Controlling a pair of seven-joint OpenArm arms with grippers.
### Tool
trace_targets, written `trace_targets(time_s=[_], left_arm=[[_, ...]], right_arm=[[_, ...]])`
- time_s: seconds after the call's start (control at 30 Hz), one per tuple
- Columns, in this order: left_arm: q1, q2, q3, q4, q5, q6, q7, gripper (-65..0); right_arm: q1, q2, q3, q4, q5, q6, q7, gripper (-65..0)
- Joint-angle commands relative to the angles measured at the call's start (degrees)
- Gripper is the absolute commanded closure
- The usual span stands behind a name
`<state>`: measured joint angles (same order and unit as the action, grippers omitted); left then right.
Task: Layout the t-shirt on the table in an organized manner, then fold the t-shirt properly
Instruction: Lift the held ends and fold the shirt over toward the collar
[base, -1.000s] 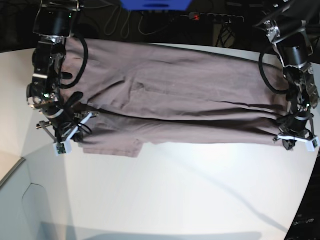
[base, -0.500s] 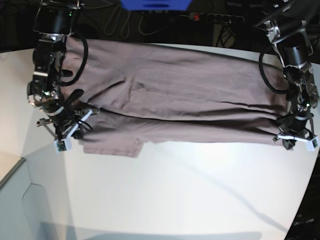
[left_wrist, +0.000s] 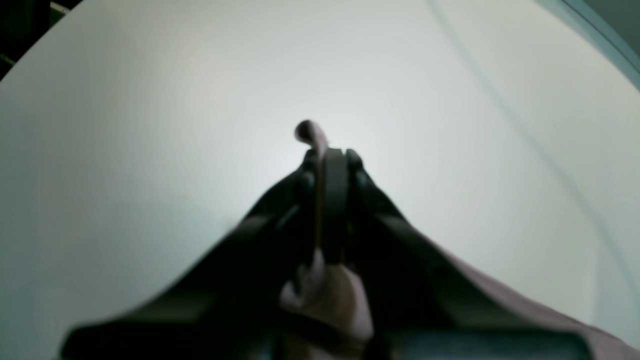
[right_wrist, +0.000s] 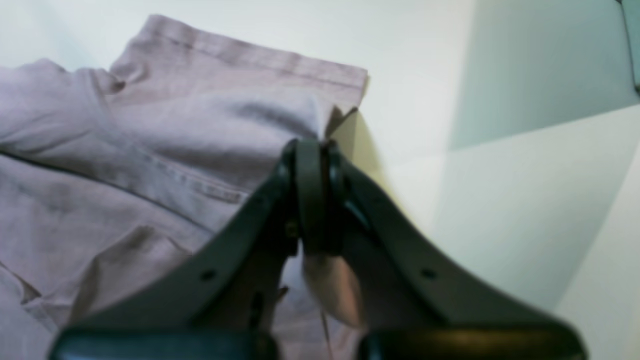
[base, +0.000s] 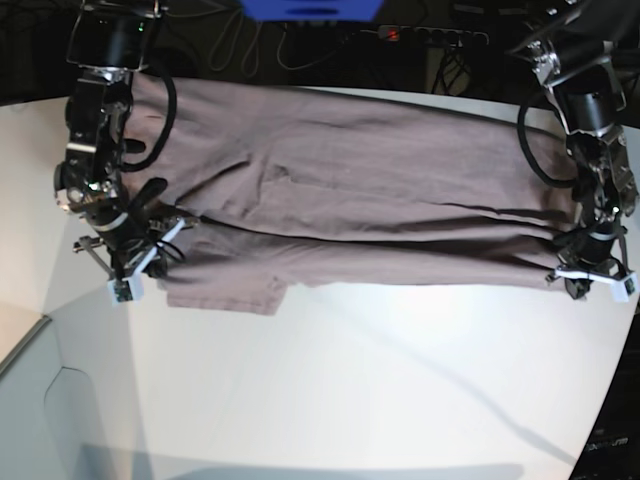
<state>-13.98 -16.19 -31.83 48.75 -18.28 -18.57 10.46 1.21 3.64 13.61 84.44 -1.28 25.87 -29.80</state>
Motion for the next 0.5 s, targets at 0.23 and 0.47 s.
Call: trace_targets(time_s=[0.23, 0.47], left_arm=[[-0.13, -1.44, -0.3, 1.31, -0.49, -0.11, -1.36, 0.0], [-0.13, -1.53, -0.3, 1.4, -0.49, -0.11, -1.36, 0.0]], right_arm=[[0.15, 0.18, 0.24, 1.31, 0.27, 0.02, 1.27, 0.0], [0.06, 0.1, 0.24, 1.75, 0.27, 0.02, 1.36, 0.0]])
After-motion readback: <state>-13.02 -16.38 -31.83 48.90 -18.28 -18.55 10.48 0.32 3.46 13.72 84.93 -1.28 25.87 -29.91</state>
